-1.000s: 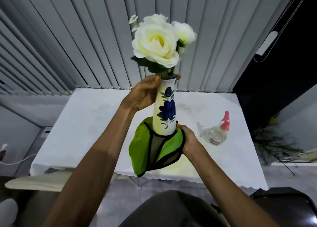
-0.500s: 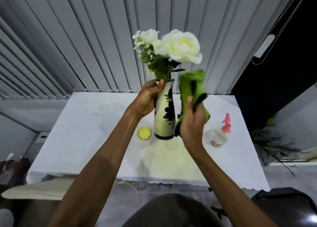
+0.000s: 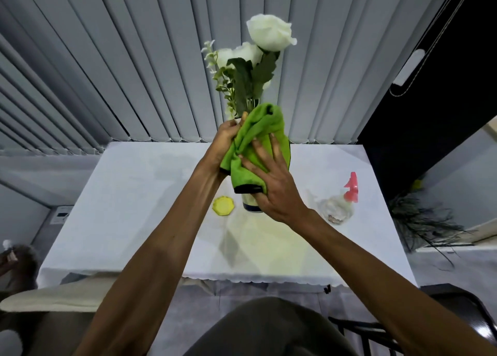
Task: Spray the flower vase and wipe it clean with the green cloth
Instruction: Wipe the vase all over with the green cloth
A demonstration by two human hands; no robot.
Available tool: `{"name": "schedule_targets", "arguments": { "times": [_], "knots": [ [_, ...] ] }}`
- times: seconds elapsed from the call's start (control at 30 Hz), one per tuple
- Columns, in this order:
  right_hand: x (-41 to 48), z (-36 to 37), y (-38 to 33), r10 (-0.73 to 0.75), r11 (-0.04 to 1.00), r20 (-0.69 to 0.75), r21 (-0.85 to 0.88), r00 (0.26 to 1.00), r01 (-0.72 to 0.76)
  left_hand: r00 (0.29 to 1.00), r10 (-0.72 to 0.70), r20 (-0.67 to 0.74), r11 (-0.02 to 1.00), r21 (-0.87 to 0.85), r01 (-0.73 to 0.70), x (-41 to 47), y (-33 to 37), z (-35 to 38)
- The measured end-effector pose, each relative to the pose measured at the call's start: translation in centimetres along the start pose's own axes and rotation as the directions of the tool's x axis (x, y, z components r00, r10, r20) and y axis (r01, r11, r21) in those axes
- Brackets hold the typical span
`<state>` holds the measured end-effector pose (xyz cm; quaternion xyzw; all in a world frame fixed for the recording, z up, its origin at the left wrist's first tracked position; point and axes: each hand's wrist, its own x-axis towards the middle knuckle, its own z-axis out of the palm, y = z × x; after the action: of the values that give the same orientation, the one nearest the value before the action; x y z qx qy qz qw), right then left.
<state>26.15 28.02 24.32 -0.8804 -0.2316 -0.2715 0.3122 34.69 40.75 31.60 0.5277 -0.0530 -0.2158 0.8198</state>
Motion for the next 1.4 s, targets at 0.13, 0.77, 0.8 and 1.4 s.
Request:
{"name": "schedule_targets", "arguments": {
  "times": [0.13, 0.77, 0.8, 1.4],
  "knots": [
    [0.2, -0.3, -0.5, -0.104, 0.995, 0.003, 0.013, 0.995, 0.104, 0.995, -0.100, -0.021, 0.992, -0.080, 0.098, 0.0, -0.1, -0.9],
    [-11.7, 3.7, 0.1, 0.158, 0.987, 0.203, 0.005, 0.966, -0.162, 0.995, 0.084, 0.058, 0.996, -0.018, -0.083, -0.2, 1.3, -1.6],
    [-11.6, 3.7, 0.2, 0.451, 0.873, 0.171, 0.121, 0.876, -0.473, 0.994, 0.089, 0.066, 0.996, -0.023, -0.087, -0.4, 1.3, -1.5],
    [-3.3, -1.9, -3.4, 0.699, -0.628, 0.715, 0.617, 0.004, -0.474, 0.936, -0.059, 0.348, 0.997, -0.030, 0.074, -1.9, 1.2, -1.4]
  ]
}}
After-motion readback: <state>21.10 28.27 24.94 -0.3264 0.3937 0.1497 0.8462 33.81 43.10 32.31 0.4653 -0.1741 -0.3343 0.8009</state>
